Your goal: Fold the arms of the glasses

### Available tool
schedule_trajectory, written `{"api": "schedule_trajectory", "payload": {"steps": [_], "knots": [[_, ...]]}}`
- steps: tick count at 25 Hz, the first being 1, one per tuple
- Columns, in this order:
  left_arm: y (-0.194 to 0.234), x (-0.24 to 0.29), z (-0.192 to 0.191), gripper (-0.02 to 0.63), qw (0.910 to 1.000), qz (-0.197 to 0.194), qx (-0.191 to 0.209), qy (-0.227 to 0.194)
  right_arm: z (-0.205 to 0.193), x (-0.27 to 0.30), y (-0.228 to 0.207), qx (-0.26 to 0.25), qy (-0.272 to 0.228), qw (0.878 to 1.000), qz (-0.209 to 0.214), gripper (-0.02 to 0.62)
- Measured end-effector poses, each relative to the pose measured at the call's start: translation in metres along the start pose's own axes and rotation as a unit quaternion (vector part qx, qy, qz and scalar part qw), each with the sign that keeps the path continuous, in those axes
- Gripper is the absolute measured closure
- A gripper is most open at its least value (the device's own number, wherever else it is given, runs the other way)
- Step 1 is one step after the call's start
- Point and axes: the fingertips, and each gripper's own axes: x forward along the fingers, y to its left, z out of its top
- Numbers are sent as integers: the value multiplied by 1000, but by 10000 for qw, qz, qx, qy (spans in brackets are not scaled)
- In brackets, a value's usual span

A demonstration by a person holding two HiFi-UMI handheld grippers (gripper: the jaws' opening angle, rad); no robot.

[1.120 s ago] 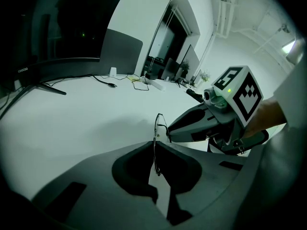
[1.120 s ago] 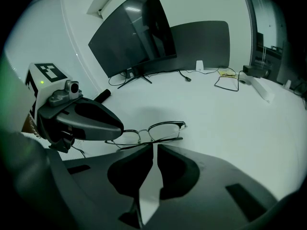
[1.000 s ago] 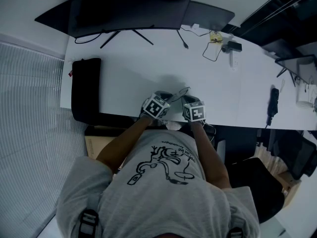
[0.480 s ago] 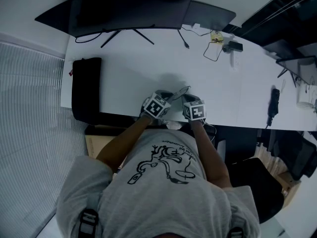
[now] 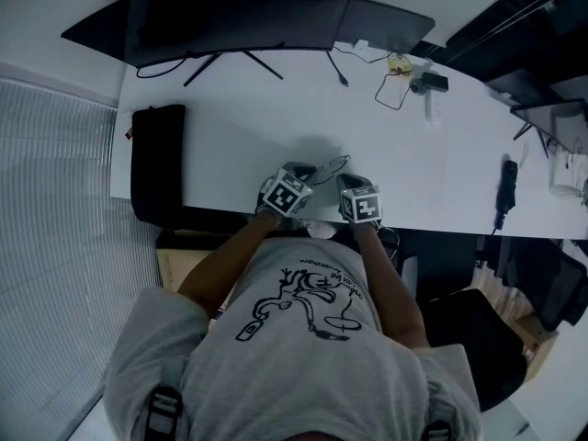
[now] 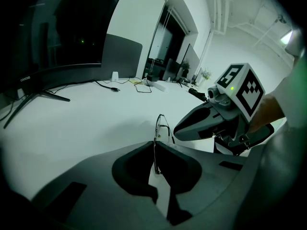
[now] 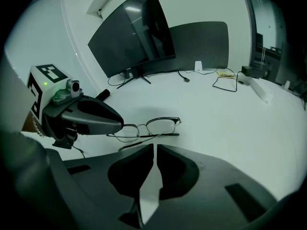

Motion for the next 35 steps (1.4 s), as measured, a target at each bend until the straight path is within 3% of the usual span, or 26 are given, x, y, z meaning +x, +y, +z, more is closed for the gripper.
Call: {"api": "schedule_trajectory", "payload": {"steps": [7, 12, 17, 21, 27, 35], "knots": [[4, -1, 1, 575, 9994, 207, 281, -62, -15, 7, -6, 49, -23, 10000, -23, 565], [11, -2, 3, 575, 9952, 595, 754, -159, -14, 0, -3, 61, -19, 10000, -36, 565], [11, 2, 2, 575, 9763, 1116, 1846, -162, -23, 4, -7, 73, -20, 10000, -59, 565], [12, 3, 0, 575, 9623, 1392, 2334, -149, -24, 0, -7, 48, 18, 9999, -118, 565], [8, 4, -3, 574, 9541, 1463, 2611, -124, -25, -6, -6, 4, 34, 9999, -137, 565], [0, 6, -18, 550, 9530, 1377, 2699, 5, -19, -12, -2, -69, -30, 9999, -82, 565]]}}
